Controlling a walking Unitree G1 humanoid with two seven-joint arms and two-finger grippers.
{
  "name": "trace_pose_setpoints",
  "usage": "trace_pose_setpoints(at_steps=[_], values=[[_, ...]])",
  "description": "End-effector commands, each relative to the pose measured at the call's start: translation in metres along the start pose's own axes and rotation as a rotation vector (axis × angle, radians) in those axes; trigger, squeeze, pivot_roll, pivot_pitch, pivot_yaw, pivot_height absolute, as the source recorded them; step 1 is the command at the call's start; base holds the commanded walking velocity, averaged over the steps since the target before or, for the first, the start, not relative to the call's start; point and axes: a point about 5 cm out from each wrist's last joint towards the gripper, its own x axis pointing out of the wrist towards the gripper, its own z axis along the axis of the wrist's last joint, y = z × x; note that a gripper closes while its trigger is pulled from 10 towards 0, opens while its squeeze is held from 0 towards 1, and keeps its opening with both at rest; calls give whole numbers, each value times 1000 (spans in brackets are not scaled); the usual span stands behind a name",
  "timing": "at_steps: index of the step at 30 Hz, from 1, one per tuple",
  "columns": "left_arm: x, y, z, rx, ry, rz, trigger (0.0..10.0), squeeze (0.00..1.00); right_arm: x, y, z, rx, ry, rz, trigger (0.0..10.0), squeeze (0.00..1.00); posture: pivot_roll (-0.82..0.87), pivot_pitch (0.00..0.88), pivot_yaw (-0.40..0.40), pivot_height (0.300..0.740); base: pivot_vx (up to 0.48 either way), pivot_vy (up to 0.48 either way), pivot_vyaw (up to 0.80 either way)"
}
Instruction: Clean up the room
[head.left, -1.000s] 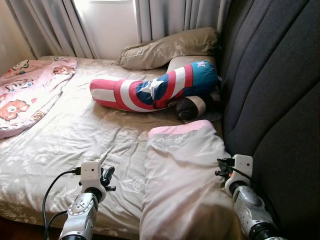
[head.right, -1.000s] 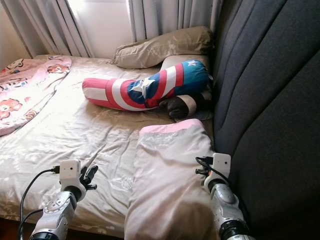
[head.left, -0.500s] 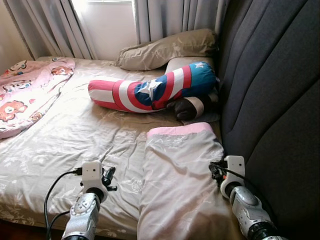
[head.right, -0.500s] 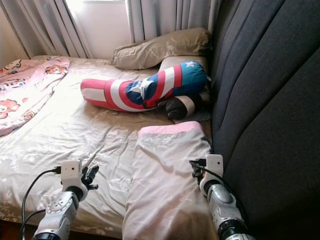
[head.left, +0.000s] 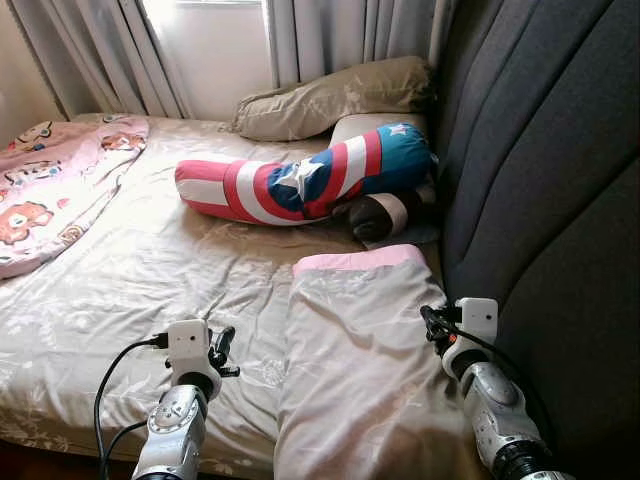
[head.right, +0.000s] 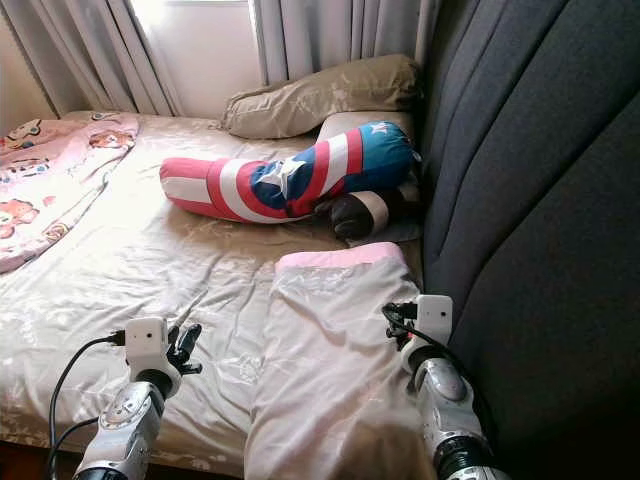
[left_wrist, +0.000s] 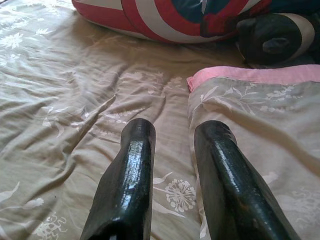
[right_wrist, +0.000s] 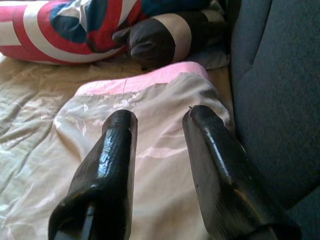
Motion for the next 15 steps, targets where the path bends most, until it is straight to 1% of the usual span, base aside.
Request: trace_pose_setpoints(at_steps=[1, 5, 15], values=[[1, 1, 0, 27, 8, -1, 10000, 0, 0, 1, 2, 16, -22, -1, 10000, 0, -7, 0, 36, 740, 0, 270, 0], [1, 0, 1, 26, 3, -4, 10000, 0, -1, 1, 1, 14, -24, -1, 10000, 0, -7, 0, 36, 740, 0, 270, 0], [1, 1, 1, 32, 6, -6, 10000, 0, 0, 2, 2, 12, -31, 2, 10000, 0, -5, 0, 35, 740, 0, 417, 0]])
